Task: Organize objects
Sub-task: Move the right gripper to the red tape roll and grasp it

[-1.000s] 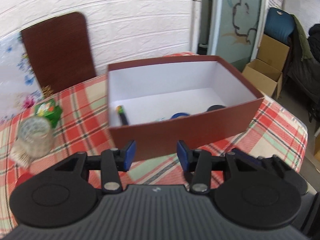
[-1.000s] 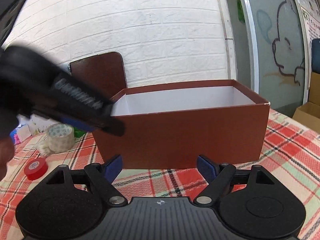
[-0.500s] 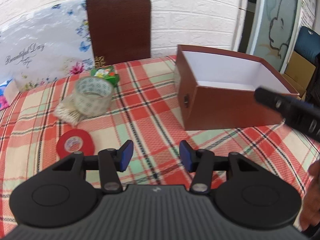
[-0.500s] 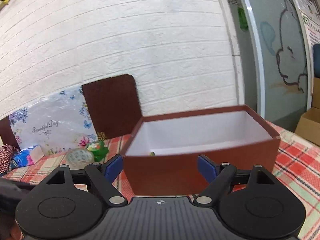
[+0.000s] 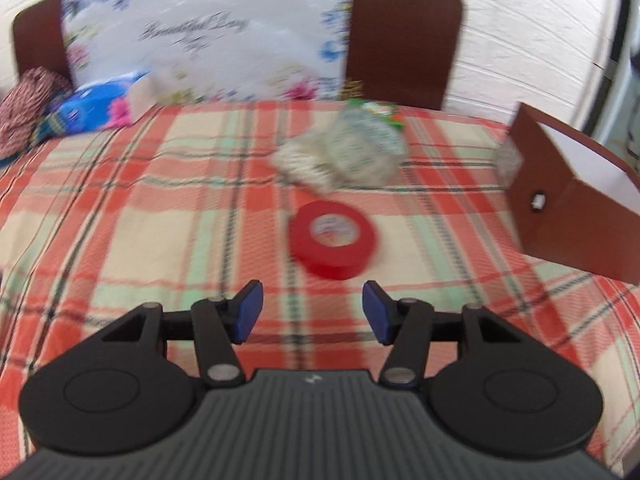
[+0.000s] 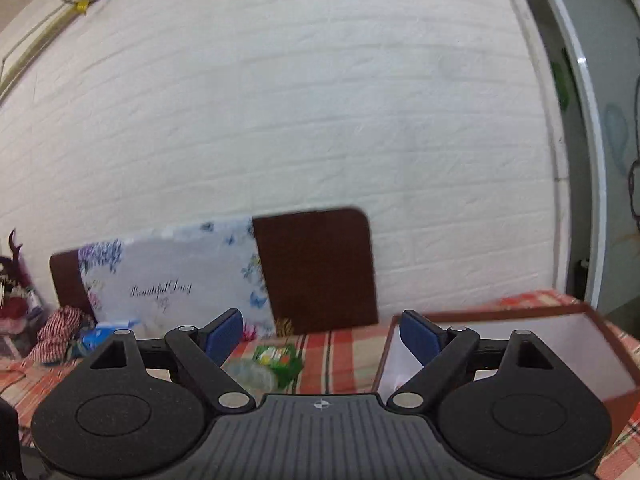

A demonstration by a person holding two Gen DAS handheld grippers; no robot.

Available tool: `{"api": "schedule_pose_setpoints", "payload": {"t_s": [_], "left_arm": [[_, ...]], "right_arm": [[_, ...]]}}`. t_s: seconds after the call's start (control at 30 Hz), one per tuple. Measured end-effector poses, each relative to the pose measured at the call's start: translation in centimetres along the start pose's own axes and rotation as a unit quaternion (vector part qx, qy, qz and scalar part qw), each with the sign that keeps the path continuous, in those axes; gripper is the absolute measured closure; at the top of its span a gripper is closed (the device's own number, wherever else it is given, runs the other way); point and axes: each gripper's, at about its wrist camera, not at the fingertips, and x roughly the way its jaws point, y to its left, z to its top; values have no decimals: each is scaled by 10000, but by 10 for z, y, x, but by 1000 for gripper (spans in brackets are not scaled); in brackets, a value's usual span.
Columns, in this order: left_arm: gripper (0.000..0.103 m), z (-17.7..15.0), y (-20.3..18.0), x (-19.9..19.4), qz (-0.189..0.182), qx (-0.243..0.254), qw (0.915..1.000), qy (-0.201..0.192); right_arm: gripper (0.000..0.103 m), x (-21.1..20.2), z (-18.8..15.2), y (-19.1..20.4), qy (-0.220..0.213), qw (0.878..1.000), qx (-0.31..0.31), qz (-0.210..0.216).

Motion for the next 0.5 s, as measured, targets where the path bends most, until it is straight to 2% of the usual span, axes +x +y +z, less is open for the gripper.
{"api": "schedule_pose_setpoints", "payload": {"t_s": [0.1,0.23,0.3,0.4,0.47,0.5], "left_arm": [[46,-5,25,4,217,-216,9995,81],[46,-8,52,15,470,-377,9982,69],[45,-13,66,23,605,-468,9971,42],[35,-27,72,24,631,-254,9965,-491],[33,-37,75,20,548,-264,9948,-822],[33,-36,78,18,486,-333,9945,-861]], "right_arm": [[17,28,-44,19,803,9965,-86,213],[22,55,-97,59,1685,9815,-594,683],[22,60,-110,81,1842,9738,-969,912],[22,73,-116,109,1875,9659,-1352,1164],[22,88,-117,122,1864,9640,-1492,1171],[22,98,-119,128,1865,9629,-1541,1196]]}}
